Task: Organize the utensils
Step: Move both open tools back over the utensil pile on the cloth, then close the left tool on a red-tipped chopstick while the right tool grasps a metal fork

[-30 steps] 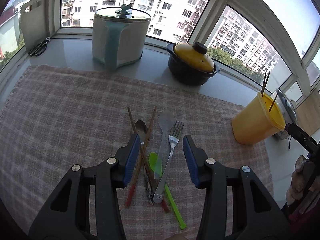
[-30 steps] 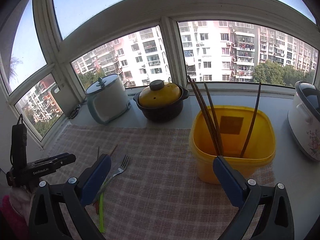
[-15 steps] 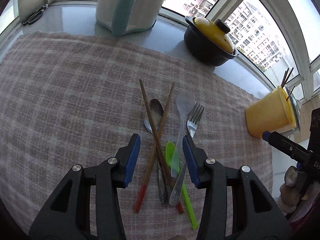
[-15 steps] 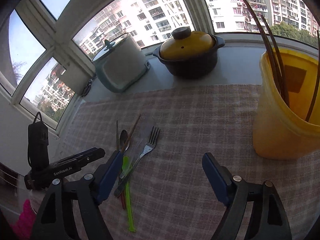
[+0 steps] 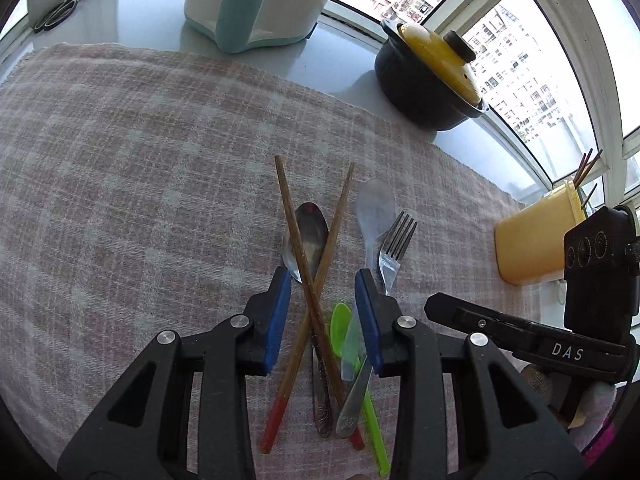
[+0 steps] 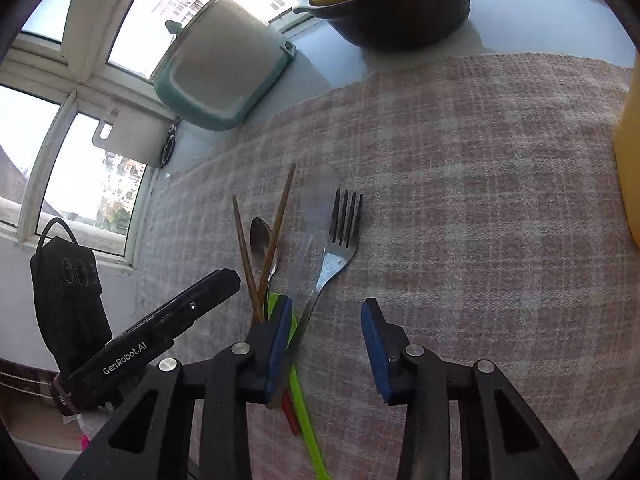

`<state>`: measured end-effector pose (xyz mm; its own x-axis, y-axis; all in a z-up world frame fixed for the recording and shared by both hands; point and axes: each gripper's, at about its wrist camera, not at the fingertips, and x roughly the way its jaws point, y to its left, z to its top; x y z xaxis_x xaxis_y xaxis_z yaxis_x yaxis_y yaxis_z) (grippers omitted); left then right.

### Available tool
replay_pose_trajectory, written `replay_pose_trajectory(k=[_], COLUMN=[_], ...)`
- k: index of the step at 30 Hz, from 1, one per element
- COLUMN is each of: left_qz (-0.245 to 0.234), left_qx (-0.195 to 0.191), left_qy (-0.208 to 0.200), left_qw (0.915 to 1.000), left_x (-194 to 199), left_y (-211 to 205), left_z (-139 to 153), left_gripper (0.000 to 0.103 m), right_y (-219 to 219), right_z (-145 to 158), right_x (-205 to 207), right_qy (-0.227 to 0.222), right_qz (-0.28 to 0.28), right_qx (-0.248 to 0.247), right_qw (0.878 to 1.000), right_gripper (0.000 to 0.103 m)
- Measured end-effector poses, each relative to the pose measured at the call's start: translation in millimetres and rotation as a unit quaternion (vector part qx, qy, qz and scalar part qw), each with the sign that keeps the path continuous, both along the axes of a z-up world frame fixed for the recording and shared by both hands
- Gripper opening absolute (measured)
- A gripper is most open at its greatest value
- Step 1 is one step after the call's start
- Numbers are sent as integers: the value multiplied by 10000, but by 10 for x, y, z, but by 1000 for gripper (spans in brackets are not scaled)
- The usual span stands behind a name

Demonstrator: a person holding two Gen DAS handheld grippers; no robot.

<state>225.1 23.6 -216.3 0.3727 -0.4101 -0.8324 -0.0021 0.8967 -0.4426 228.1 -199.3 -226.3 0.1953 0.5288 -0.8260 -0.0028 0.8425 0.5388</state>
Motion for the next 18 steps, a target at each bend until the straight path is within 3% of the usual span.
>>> replay_pose_trajectory(k=[7,16,18], left_qz=[-3,-52,-50], left_qx=[-62,-61,-63], left_qy=[86,123,130], left_qw=[9999,9999,9999], left_x=[61,124,135], left_y=[8,-3,4], left_z=[-70,-125,-133], left_gripper=[28,26,22], right_y=[145,220,277], right_z=[-174,-240,-251], right_x=[97,160,185], right_qy=[269,364,373], right_qz=[-78,-102,-71], right_qx=[205,10,-43], right_qw=[9994,9993,9993], right_gripper=[27,21,20])
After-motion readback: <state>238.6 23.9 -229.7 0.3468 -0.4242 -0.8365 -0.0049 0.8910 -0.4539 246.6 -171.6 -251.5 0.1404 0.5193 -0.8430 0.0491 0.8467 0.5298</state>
